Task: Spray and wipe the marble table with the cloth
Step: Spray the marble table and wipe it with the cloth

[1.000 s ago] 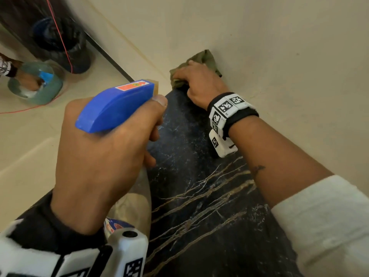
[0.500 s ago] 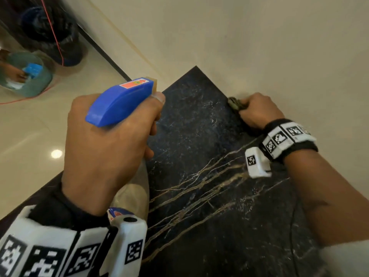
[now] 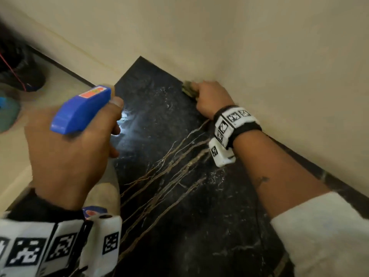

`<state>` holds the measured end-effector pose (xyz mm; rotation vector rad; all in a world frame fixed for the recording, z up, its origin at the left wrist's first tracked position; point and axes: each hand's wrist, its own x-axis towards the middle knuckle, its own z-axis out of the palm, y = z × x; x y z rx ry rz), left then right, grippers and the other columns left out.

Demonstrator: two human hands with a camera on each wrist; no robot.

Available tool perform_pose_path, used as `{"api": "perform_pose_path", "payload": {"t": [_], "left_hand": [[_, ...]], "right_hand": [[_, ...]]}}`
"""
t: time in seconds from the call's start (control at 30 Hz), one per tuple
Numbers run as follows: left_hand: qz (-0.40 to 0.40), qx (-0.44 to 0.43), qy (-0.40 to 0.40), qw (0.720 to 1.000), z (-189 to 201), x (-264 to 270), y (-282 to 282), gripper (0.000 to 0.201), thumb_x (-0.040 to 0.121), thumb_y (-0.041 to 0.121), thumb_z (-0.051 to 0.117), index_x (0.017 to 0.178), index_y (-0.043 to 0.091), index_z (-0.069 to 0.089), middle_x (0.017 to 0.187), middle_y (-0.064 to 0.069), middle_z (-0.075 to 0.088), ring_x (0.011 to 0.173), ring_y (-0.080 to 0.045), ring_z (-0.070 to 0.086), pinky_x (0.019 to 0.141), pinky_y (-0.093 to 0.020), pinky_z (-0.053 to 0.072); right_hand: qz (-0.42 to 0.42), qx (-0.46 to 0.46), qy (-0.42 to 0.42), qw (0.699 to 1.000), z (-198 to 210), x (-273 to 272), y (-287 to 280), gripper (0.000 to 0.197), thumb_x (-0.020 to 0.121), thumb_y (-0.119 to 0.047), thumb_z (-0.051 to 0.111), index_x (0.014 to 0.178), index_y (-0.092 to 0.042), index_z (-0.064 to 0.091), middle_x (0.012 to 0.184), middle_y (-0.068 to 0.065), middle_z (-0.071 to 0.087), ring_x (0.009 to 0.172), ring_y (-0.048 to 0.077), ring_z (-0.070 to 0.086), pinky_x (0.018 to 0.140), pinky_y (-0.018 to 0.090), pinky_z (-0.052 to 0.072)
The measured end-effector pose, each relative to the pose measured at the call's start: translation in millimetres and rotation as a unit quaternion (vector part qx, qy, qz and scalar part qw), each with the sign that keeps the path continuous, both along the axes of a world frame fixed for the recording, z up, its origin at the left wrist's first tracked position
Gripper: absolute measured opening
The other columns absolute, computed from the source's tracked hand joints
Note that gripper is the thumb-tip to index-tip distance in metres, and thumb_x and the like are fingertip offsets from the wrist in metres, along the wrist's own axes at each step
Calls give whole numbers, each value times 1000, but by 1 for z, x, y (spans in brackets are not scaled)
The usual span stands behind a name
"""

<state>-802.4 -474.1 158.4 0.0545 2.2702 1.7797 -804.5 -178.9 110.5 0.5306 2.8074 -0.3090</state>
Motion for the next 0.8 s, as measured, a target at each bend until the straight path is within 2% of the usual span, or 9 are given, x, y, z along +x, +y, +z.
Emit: {"api": "perform_pose_path", "payload": {"t": [0.07,0.17,0.23,0.33,0.4,0.47,0.57,0.7,0.8], "left_hand": [[6,-6,19,1000,9,7,9,54,76,82,65,87,30,73,71,-1,65,53,-22,63,54,-32,52],[-15,-29,53,998,29,22,23,39,88,59,65,71,24,69,66,-3,65,47,-19,63,46,-23,50],[-25,-36,84,996,37,31,30,31,91,49,68,73,24,72,65,-8,68,45,-19,63,46,-31,54],[-36,-45,102,993,44,40,39,42,92,45,69,76,6,74,63,-18,66,50,-32,64,48,-48,58],[-51,-31,105,993,49,48,46,46,93,43,69,79,0,73,64,-23,65,54,-39,64,50,-53,57],[-62,-14,105,992,56,59,53,43,94,40,69,85,-2,74,66,-23,65,57,-40,64,50,-53,58],[-72,-9,103,992,64,79,58,36,97,33,69,79,2,75,66,-16,67,54,-36,65,49,-50,58],[-87,0,89,992,77,111,60,36,101,23,68,72,1,70,67,-17,67,51,-34,64,48,-46,57],[-97,4,73,993,89,140,65,39,100,24,69,69,-1,69,65,-20,65,50,-38,61,48,-47,54]], "right_hand": [[-15,24,-6,1000,-1,38,14,44,92,0,48,133,-11,56,120,18,65,102,36,63,81,38,46],[-5,71,-25,997,-3,81,35,63,92,-2,50,152,-17,40,151,12,48,127,37,52,103,42,43],[-15,60,-32,998,-4,90,46,59,92,-10,55,149,-19,46,146,12,55,124,36,57,104,42,46],[-23,40,-37,998,2,96,50,50,91,-13,56,141,-18,55,127,14,67,109,37,65,96,43,53],[-12,34,-40,999,8,107,42,53,92,-9,53,144,-17,52,129,14,66,109,37,65,95,43,54],[-4,22,-31,999,15,128,28,59,90,-3,52,148,-18,49,139,12,61,119,36,61,99,44,52],[-53,-39,67,996,29,176,5,69,85,6,54,148,-21,50,156,4,45,142,31,42,118,42,35],[-171,-112,244,948,54,244,-18,71,82,14,49,144,-21,55,151,-4,50,141,15,44,120,31,33],[-264,-213,334,880,74,291,-32,65,85,16,51,140,-17,60,143,-5,57,134,7,50,117,24,35]]}}
